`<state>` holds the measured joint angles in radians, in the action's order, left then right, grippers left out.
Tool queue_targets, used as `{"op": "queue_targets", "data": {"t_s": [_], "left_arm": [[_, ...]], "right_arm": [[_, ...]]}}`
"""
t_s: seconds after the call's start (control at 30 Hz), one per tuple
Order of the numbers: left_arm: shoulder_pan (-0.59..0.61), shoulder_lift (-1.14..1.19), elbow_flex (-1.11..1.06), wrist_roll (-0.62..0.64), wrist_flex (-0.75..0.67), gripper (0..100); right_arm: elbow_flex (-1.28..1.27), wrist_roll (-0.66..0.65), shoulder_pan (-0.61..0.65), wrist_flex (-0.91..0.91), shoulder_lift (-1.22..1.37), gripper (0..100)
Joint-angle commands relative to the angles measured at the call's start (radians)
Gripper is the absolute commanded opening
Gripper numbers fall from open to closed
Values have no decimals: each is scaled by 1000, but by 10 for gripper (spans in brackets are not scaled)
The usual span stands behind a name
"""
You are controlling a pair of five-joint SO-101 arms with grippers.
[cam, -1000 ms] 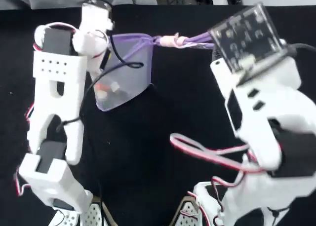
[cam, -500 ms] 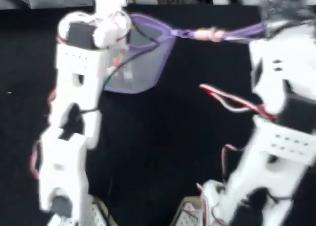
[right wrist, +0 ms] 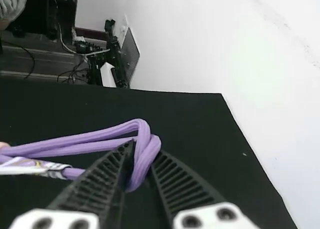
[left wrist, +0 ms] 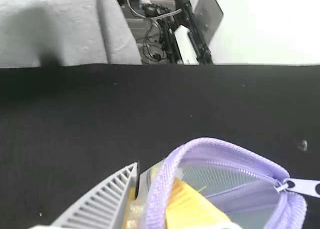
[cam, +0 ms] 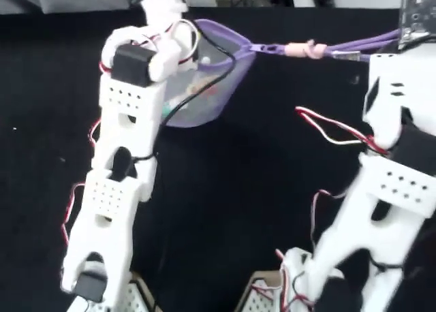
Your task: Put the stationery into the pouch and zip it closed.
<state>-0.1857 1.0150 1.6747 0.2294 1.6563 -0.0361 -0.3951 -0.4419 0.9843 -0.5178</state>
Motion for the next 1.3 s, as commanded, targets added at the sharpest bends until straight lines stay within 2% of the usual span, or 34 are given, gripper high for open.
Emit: {"op": "queue_targets", "data": {"t_s": [0.0, 0.23, 0.37, 0.43, 0.67, 1.0, 1.27], "left_arm": [[81, 130, -10, 26, 43, 29], [143, 129, -10, 25, 35, 46], [147, 66, -12, 26, 77, 195], [140, 32, -10, 21, 104, 238], [151, -74, -12, 25, 104, 246], [105, -425, -10, 25, 100, 242], [-68, -738, -16, 18, 94, 245]], "right_arm": [[18, 25, 23, -37, -27, 11], [168, 18, 153, 6, -28, 11], [300, 20, 264, 52, -28, 11], [364, 20, 325, 71, -25, 11], [492, 23, 505, 104, -21, 12], [472, 25, 559, 117, -27, 12], [464, 25, 621, 123, -27, 12]]}}
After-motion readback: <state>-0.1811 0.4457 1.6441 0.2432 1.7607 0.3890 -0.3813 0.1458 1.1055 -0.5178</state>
